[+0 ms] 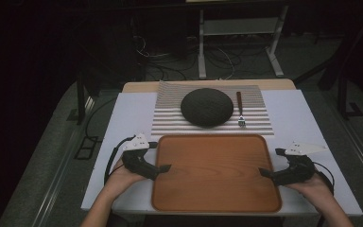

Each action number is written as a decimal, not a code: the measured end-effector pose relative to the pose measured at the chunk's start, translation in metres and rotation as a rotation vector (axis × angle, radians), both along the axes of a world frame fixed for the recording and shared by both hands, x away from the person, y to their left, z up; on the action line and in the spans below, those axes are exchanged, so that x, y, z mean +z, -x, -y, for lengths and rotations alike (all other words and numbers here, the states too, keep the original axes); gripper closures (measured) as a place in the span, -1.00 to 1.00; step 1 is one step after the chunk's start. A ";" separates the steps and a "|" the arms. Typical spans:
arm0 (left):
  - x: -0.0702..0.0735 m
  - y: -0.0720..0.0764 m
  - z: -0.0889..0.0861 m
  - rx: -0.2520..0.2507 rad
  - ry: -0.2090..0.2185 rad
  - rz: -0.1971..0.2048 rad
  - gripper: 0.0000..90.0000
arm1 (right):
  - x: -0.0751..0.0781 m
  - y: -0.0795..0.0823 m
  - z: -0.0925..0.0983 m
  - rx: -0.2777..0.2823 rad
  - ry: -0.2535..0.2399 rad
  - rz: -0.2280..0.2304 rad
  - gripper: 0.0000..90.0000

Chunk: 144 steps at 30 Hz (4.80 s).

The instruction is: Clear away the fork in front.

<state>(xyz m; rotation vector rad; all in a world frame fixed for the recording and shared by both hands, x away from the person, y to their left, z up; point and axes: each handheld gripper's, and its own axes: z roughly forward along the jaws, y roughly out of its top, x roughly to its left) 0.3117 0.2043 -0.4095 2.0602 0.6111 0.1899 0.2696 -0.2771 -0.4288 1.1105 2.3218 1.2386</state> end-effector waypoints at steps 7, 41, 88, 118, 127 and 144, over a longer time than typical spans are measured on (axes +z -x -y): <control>0.001 0.001 -0.001 0.005 0.005 0.005 -1.00 | 0.002 -0.001 0.000 -0.014 -0.007 -0.011 -1.00; -0.002 0.001 0.002 0.003 -0.011 0.016 -1.00 | 0.005 -0.051 -0.011 -0.035 0.013 -0.087 -0.92; -0.003 0.000 0.000 0.002 0.005 0.008 -1.00 | 0.034 -0.151 -0.031 -0.125 0.091 -0.112 -0.86; -0.004 0.000 -0.001 0.006 0.008 0.010 -1.00 | 0.035 -0.230 -0.051 -0.264 0.222 -0.257 -0.29; -0.003 0.000 0.000 0.002 0.007 0.011 -1.00 | 0.034 -0.251 -0.051 -0.307 0.249 -0.328 0.03; -0.004 0.000 0.000 0.000 0.003 0.010 -1.00 | 0.011 -0.284 -0.069 -0.321 0.315 -0.475 0.37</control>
